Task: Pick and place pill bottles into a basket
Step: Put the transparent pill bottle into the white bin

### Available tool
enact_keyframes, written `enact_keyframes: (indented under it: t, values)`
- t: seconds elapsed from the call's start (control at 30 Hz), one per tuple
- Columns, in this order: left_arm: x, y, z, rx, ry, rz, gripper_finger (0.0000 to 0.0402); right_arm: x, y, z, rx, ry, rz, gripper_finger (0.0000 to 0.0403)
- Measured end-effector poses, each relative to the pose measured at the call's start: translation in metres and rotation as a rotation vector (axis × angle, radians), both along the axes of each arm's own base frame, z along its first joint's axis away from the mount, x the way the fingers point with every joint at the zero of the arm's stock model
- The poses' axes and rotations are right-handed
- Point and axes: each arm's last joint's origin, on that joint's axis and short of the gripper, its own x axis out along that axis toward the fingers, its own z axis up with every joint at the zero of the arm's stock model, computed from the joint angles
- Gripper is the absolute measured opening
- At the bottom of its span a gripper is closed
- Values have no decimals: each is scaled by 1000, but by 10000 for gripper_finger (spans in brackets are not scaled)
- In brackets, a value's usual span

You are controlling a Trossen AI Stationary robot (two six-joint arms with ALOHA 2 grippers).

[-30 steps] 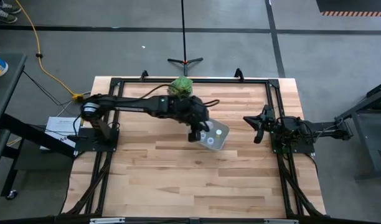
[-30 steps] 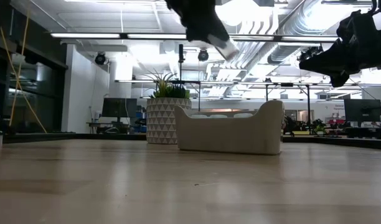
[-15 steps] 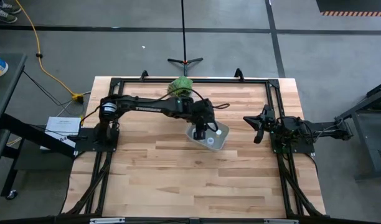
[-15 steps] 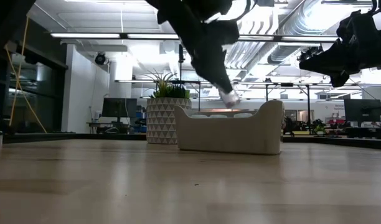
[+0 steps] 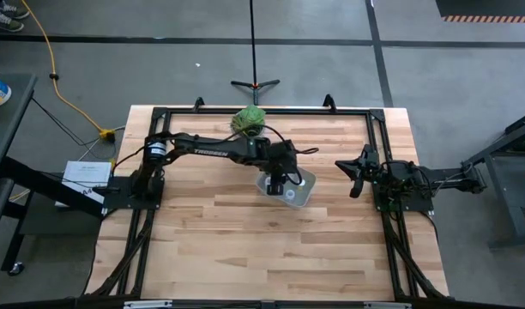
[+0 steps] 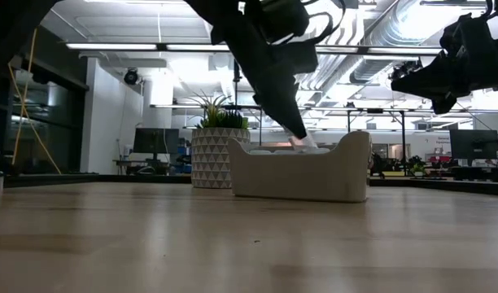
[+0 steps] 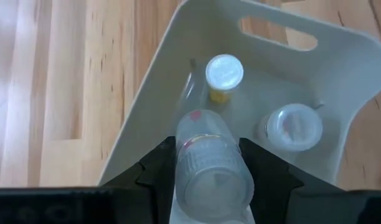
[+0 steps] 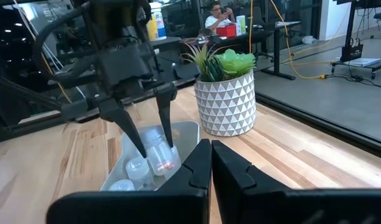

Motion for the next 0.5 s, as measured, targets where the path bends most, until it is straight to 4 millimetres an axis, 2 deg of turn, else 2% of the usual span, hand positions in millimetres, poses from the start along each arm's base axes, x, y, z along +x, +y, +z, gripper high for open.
enact_keyframes:
  t: [0.5]
  values:
    - [1, 0, -4, 1, 9, -37, 193, 0, 0, 0, 0, 0, 0, 4]
